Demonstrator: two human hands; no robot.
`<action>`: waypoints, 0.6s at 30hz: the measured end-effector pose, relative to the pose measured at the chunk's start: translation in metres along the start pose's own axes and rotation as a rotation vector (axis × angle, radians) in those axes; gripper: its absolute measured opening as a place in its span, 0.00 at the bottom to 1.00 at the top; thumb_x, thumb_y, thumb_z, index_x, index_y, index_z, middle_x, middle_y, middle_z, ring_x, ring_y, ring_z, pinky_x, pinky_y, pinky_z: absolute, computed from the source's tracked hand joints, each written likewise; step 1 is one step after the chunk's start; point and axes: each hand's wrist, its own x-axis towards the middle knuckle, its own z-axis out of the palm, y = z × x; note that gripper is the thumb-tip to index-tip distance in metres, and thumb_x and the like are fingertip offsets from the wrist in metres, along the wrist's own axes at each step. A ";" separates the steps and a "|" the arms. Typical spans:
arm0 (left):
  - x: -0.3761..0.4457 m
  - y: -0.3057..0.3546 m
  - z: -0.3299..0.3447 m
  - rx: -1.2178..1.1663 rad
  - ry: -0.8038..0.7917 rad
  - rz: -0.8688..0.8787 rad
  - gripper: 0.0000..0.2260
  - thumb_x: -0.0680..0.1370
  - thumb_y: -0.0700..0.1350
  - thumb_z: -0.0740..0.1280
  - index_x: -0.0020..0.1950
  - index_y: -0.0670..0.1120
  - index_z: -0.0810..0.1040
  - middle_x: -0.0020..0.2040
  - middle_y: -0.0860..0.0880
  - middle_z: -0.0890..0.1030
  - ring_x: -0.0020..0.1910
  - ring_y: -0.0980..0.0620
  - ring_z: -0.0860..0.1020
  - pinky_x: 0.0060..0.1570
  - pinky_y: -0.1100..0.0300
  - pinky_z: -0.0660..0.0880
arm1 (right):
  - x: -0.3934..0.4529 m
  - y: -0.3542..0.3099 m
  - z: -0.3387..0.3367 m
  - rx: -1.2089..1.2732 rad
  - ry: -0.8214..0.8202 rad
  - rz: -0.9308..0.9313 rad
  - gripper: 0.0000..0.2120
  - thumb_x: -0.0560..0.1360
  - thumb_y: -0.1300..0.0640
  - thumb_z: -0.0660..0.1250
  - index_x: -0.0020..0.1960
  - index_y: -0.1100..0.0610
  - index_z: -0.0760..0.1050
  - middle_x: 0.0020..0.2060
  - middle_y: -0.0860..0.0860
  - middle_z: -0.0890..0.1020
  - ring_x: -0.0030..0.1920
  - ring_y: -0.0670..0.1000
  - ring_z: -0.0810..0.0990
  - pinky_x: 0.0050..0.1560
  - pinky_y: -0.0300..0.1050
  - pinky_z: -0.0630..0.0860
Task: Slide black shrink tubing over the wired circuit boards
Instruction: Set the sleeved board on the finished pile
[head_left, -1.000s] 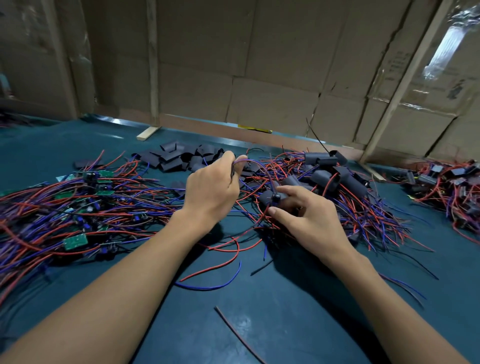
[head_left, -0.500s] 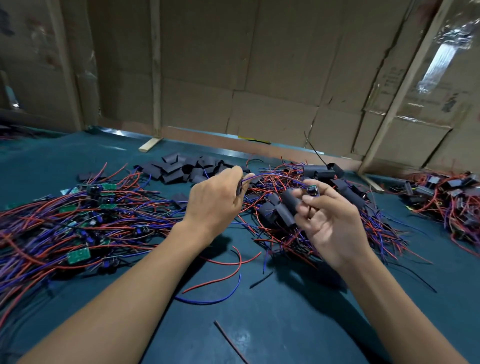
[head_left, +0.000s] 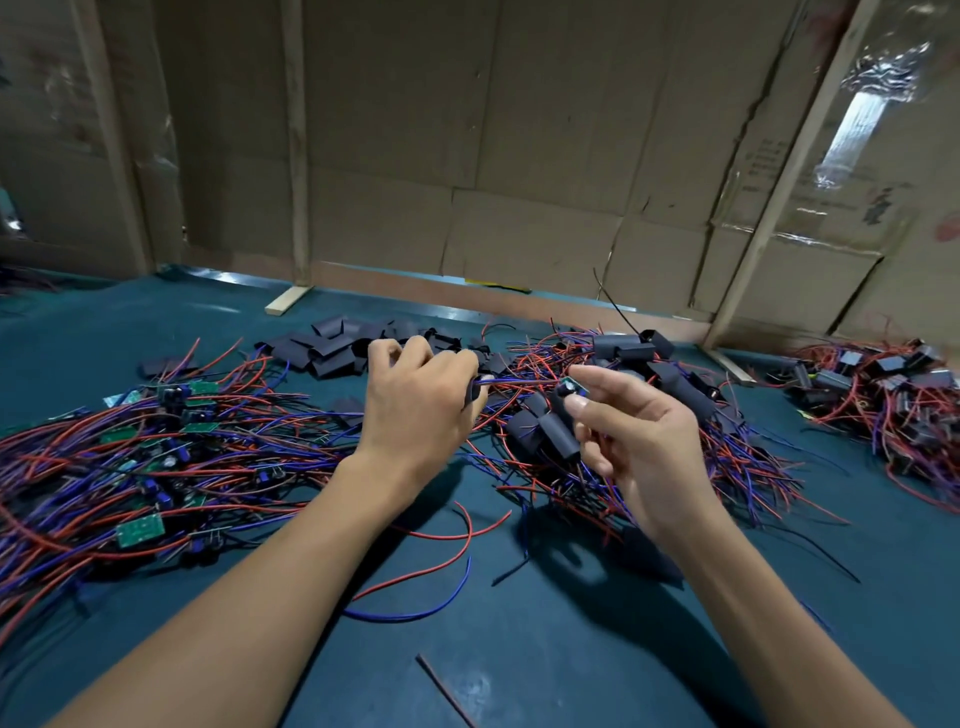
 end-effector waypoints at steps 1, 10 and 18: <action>0.001 0.001 -0.001 0.024 0.015 0.011 0.10 0.75 0.49 0.72 0.39 0.46 0.76 0.32 0.49 0.79 0.38 0.43 0.76 0.46 0.48 0.71 | -0.001 0.001 0.000 -0.055 0.025 -0.063 0.10 0.67 0.65 0.76 0.47 0.56 0.85 0.35 0.51 0.79 0.29 0.48 0.70 0.25 0.35 0.65; 0.007 0.021 -0.007 -0.039 0.127 0.181 0.10 0.77 0.48 0.69 0.38 0.46 0.74 0.32 0.48 0.77 0.35 0.43 0.76 0.46 0.49 0.75 | -0.009 0.007 0.009 -0.557 -0.084 -0.505 0.10 0.73 0.69 0.74 0.51 0.58 0.86 0.48 0.50 0.87 0.48 0.46 0.85 0.53 0.38 0.78; 0.008 0.021 -0.009 -0.160 0.031 0.247 0.09 0.74 0.47 0.63 0.38 0.43 0.74 0.32 0.46 0.76 0.33 0.43 0.75 0.40 0.51 0.73 | -0.010 0.008 0.008 -0.450 -0.088 -0.417 0.09 0.72 0.68 0.76 0.46 0.55 0.85 0.46 0.51 0.88 0.48 0.58 0.86 0.51 0.56 0.82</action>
